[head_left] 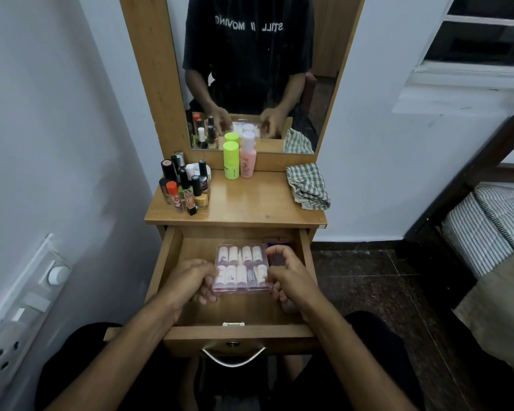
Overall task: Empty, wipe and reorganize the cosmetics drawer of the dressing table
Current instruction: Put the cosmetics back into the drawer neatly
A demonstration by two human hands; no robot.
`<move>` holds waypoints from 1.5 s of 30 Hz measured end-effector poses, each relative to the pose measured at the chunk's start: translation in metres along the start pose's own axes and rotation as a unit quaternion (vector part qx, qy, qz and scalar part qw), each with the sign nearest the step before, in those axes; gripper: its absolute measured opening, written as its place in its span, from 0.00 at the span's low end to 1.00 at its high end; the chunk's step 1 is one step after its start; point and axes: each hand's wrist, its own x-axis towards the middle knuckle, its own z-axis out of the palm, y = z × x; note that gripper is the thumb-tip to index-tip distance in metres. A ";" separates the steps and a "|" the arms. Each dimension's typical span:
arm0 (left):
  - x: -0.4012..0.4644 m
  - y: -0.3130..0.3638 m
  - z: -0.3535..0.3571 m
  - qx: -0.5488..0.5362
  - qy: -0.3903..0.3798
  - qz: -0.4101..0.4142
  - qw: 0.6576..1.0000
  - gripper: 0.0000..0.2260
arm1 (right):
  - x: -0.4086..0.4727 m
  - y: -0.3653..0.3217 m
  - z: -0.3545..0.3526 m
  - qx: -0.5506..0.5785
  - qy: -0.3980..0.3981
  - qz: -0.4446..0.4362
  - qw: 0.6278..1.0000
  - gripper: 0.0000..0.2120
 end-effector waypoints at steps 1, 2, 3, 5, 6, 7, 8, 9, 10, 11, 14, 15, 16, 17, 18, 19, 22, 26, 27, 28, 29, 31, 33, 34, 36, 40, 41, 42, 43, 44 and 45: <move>0.002 -0.001 0.000 0.008 -0.002 -0.007 1.000 0.10 | 0.002 0.001 0.000 -0.028 0.004 0.000 1.000 0.18; 0.005 -0.001 0.001 0.017 -0.006 -0.017 1.000 0.09 | 0.005 0.004 0.001 -0.066 0.007 -0.004 0.998 0.18; 0.007 -0.001 0.002 0.025 -0.013 -0.030 0.999 0.07 | 0.007 0.005 0.001 -0.116 0.008 -0.014 0.993 0.18; 0.014 0.000 0.002 0.049 -0.027 -0.057 0.997 0.05 | 0.011 0.006 0.001 -0.240 -0.005 -0.052 0.969 0.20; 0.017 0.000 0.001 0.064 -0.033 -0.068 0.995 0.04 | 0.013 0.004 0.001 -0.293 -0.019 -0.069 0.954 0.21; 0.020 0.001 0.001 0.078 -0.038 -0.075 0.993 0.04 | 0.014 0.000 0.002 -0.335 -0.033 -0.078 0.938 0.22; 0.023 0.002 0.000 0.092 -0.043 -0.081 0.992 0.05 | 0.016 -0.003 0.002 -0.371 -0.044 -0.085 0.924 0.23; 0.026 0.004 -0.001 0.104 -0.047 -0.085 0.990 0.04 | 0.018 -0.006 0.003 -0.403 -0.055 -0.091 0.909 0.24; 0.028 0.005 -0.001 0.115 -0.049 -0.088 0.988 0.04 | 0.021 -0.007 0.003 -0.429 -0.063 -0.095 0.896 0.26; 0.031 0.005 -0.001 0.123 -0.048 -0.089 0.987 0.04 | 0.024 -0.008 0.004 -0.449 -0.066 -0.099 0.886 0.26; 0.041 0.005 0.001 0.144 -0.036 -0.087 0.985 0.03 | 0.029 0.000 0.008 -0.459 -0.055 -0.105 0.881 0.20; 0.044 0.005 0.003 0.154 -0.032 -0.085 0.984 0.03 | 0.030 0.004 0.010 -0.456 -0.046 -0.106 0.882 0.16; 0.047 0.004 0.004 0.167 -0.026 -0.084 0.982 0.03 | 0.030 0.007 0.011 -0.458 -0.037 -0.109 0.881 0.14; 0.050 0.004 0.005 0.178 -0.021 -0.084 0.980 0.03 | 0.032 0.009 0.013 -0.464 -0.027 -0.119 0.878 0.14; 0.051 0.004 0.007 0.185 -0.017 -0.085 0.979 0.03 | 0.032 0.011 0.013 -0.471 -0.017 -0.127 0.873 0.15; 0.053 0.004 0.008 0.185 -0.015 -0.086 0.979 0.03 | 0.032 0.012 0.013 -0.471 -0.008 -0.136 0.871 0.16; 0.058 0.006 0.012 0.161 -0.007 -0.089 0.983 0.05 | 0.029 0.014 0.013 -0.447 0.014 -0.148 0.882 0.19; 0.065 0.010 0.017 0.137 0.026 -0.068 0.988 0.05 | 0.029 0.020 0.013 -0.437 0.025 -0.143 0.888 0.16; 0.066 0.010 0.018 0.141 0.037 -0.057 0.988 0.05 | 0.031 0.021 0.014 -0.436 0.022 -0.136 0.889 0.16; 0.067 0.009 0.018 0.147 0.048 -0.047 0.987 0.05 | 0.032 0.021 0.015 -0.436 0.021 -0.128 0.890 0.15; 0.068 0.008 0.018 0.151 0.056 -0.040 0.986 0.05 | 0.033 0.022 0.015 -0.433 0.022 -0.124 0.892 0.15; 0.067 0.004 0.017 0.162 0.058 -0.030 0.985 0.04 | 0.035 0.024 0.014 -0.430 0.022 -0.119 0.895 0.15; 0.066 0.001 0.016 0.184 0.052 -0.014 0.981 0.03 | 0.035 0.027 0.015 -0.435 0.017 -0.114 0.893 0.16; 0.067 -0.001 0.015 0.197 0.051 -0.004 0.979 0.03 | 0.035 0.028 0.015 -0.440 0.016 -0.114 0.891 0.16; 0.066 -0.003 0.014 0.219 0.050 0.022 0.974 0.02 | 0.035 0.028 0.016 -0.445 0.017 -0.115 0.888 0.16; 0.068 -0.006 0.013 0.273 0.035 0.073 0.959 0.02 | 0.031 0.024 0.016 -0.450 0.026 -0.128 0.883 0.21; 0.069 -0.006 0.012 0.280 0.033 0.081 0.956 0.03 | 0.031 0.022 0.016 -0.450 0.027 -0.131 0.883 0.23; 0.068 -0.006 0.012 0.295 0.033 0.089 0.951 0.03 | 0.029 0.021 0.016 -0.449 0.026 -0.134 0.883 0.24; 0.067 -0.004 0.011 0.323 0.036 0.104 0.940 0.02 | 0.028 0.020 0.016 -0.446 0.026 -0.138 0.884 0.25; 0.063 -0.002 0.011 0.358 0.042 0.127 0.924 0.01 | 0.027 0.019 0.016 -0.441 0.026 -0.146 0.885 0.25; 0.058 0.001 0.013 0.389 0.054 0.159 0.906 0.02 | 0.026 0.019 0.016 -0.438 0.031 -0.155 0.885 0.25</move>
